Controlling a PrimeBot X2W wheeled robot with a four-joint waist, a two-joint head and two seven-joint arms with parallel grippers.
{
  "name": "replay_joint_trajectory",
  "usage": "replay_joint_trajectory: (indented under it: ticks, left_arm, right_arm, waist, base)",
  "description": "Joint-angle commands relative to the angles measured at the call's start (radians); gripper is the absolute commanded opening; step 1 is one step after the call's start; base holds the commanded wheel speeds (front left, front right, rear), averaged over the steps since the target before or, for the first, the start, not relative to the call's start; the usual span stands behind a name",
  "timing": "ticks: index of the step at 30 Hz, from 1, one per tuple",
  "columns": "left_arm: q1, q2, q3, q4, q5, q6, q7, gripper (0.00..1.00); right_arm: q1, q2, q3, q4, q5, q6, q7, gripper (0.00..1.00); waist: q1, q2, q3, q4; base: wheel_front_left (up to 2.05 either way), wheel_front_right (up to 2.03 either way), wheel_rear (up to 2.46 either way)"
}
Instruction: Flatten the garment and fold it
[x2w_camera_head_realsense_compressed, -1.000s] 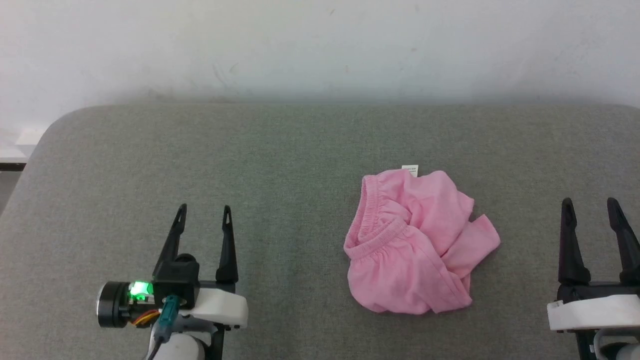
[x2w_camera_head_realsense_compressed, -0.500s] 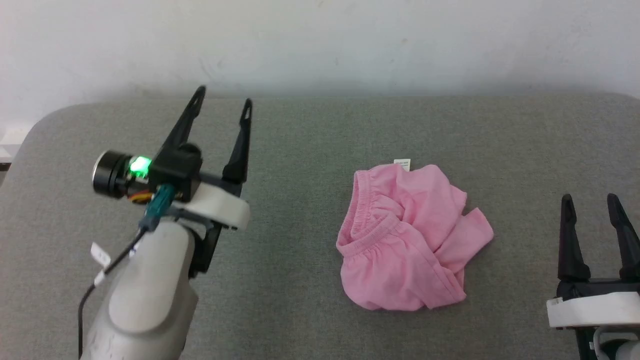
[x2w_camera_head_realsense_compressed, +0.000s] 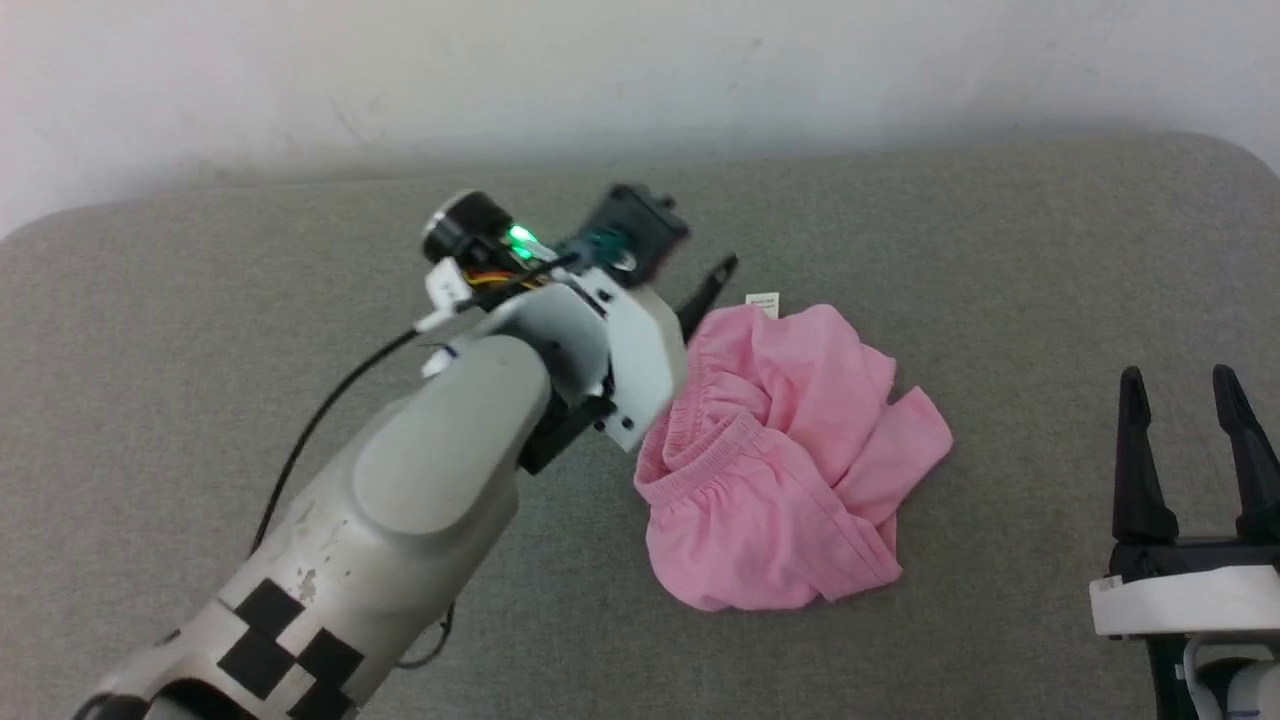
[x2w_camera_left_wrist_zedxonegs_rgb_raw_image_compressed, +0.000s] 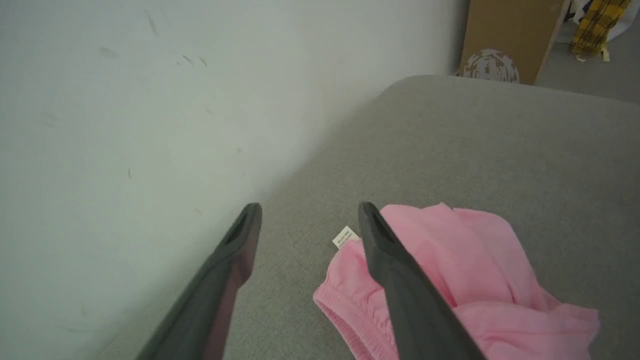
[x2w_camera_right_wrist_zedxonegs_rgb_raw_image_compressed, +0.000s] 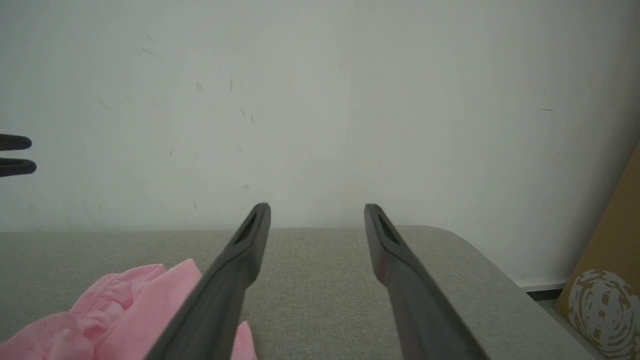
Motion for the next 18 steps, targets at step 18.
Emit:
replay_joint_trajectory:
  ticks: [18]
  left_arm:
    - [-0.154,0.202,-0.579,-0.107,-0.513,-0.006,0.534,1.00]
  right_arm:
    - [-0.083,0.002,0.018,0.002,0.023,-0.002,-0.005,1.00]
  waist:
    - [-0.0001,0.0000,0.137,-0.141]
  base:
    - [0.00,0.00,0.00]
